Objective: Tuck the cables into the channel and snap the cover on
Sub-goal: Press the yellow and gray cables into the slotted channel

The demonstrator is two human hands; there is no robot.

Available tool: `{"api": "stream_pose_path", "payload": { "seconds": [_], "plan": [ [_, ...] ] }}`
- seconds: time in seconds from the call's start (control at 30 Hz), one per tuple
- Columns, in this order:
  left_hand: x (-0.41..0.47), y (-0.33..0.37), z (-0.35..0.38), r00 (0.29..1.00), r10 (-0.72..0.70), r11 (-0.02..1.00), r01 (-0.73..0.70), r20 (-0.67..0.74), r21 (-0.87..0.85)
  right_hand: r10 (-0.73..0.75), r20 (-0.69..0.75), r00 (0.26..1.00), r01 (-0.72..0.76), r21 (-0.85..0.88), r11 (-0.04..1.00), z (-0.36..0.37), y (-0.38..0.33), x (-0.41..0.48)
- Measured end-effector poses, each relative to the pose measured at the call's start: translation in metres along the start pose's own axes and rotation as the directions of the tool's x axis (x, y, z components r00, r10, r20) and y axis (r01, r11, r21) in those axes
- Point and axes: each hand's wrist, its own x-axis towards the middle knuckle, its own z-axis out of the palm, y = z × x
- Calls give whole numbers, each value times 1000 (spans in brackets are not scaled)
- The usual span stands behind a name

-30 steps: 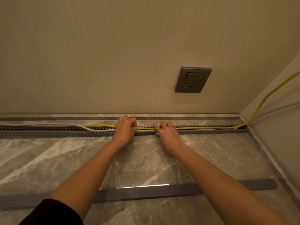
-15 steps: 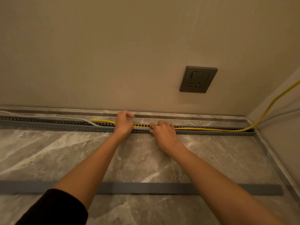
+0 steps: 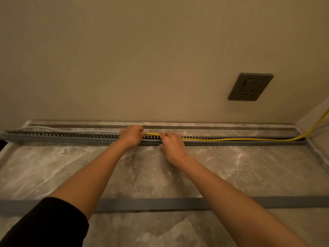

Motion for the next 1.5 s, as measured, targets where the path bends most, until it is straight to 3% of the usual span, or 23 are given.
{"api": "stream_pose_path", "payload": {
  "seconds": [0.17, 0.37, 0.63, 0.8, 1.0, 1.13, 1.2, 1.33, 1.5],
  "plan": [
    [7, -26, -7, 998, 66, 993, -65, 4, -100, 17, 36, 999, -17, -6, 1000, 0, -12, 10],
    [3, -40, -3, 950, 255, 954, -277, -179, -116, 50, 73, 996, -44, -92, 995, 0, -19, 13],
    [3, -54, -1, 847, 465, 879, -477, -257, 19, 47, 112, 993, -31, -140, 990, 0, -10, 16],
    [2, -55, 0, 887, 381, 921, -389, -260, 22, 41, 87, 995, -30, -126, 992, 3, -10, 15],
    [11, -44, -5, 987, 106, 932, -141, -123, -333, 93, 72, 993, -83, -131, 988, 5, -16, 12],
    [15, -43, -6, 996, 46, 913, -73, -76, -401, 71, 58, 996, -65, -95, 993, 8, -43, 19],
    [14, -47, -7, 993, 92, 911, -112, -69, -398, 2, 59, 998, 3, -95, 995, 13, -58, 23],
    [11, -64, -20, 984, 85, 923, -138, -159, -359, 34, 31, 999, -30, -111, 993, 13, -66, 28],
    [9, -111, -44, 995, 63, 998, -63, -78, -5, 72, 34, 997, -66, -148, 987, 8, -76, 32]
  ]
}}
